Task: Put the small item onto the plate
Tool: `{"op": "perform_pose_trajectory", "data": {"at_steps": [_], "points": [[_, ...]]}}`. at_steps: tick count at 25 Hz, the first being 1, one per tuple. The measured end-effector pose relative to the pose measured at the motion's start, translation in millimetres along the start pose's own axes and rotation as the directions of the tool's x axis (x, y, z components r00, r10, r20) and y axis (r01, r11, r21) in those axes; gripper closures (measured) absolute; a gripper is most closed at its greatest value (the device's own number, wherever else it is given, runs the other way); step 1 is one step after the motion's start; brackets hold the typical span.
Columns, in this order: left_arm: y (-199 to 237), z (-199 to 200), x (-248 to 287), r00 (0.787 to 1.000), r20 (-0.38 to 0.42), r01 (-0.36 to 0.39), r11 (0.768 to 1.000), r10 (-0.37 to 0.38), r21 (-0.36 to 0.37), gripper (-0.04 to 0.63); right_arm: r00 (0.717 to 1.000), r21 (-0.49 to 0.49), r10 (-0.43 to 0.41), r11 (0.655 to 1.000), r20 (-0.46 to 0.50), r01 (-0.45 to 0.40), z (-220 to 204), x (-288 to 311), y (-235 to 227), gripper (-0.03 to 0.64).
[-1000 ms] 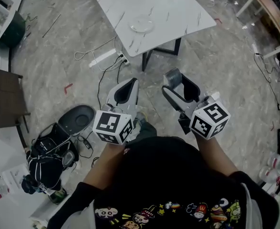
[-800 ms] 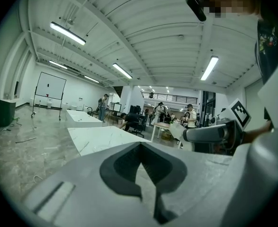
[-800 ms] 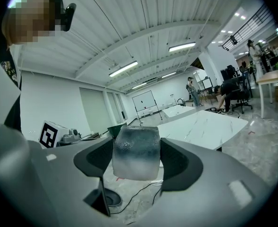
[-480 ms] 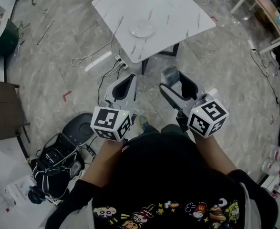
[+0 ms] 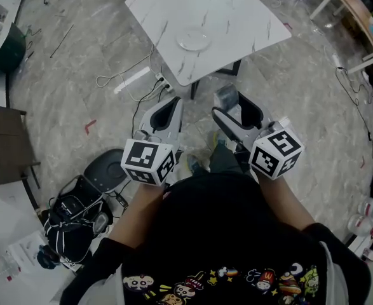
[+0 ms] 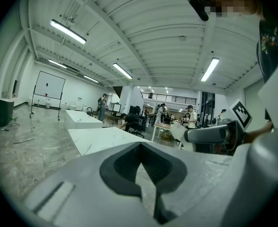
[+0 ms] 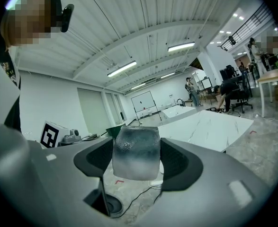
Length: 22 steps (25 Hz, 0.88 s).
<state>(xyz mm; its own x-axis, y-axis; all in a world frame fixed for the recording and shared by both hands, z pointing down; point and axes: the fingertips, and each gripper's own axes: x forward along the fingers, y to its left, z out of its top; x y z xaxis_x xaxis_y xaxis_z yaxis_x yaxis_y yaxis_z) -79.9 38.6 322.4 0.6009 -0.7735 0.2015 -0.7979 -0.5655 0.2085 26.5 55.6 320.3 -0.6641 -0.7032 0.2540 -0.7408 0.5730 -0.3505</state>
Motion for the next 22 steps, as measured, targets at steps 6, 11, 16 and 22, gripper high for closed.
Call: {"op": "perform_pose_trajectory", "data": {"at_steps": [6,11,16,22], "points": [[16.1,3.3,5.5,1.000,0.004,-0.030,0.999,0.030,-0.015,0.594,1.000,-0.002,0.021,1.000,-0.007,-0.021,6.6,18.6,-8.0,0.281],[31.1,8.0,30.4,0.998,-0.009,-0.061,0.998,0.061,-0.016,0.594,0.999,0.004,0.048,0.999,-0.024,-0.048,14.9,39.2,-28.9,0.281],[44.1,14.1,73.8,0.995,-0.026,-0.096,0.995,0.096,-0.018,0.594,0.996,0.015,0.082,0.997,-0.045,-0.081,28.3,62.2,-64.7,0.281],[61.3,18.0,129.9,0.988,-0.028,-0.151,0.988,0.150,-0.024,0.594,0.989,0.016,0.118,0.993,-0.085,-0.117,39.5,96.4,-116.8,0.281]]}}
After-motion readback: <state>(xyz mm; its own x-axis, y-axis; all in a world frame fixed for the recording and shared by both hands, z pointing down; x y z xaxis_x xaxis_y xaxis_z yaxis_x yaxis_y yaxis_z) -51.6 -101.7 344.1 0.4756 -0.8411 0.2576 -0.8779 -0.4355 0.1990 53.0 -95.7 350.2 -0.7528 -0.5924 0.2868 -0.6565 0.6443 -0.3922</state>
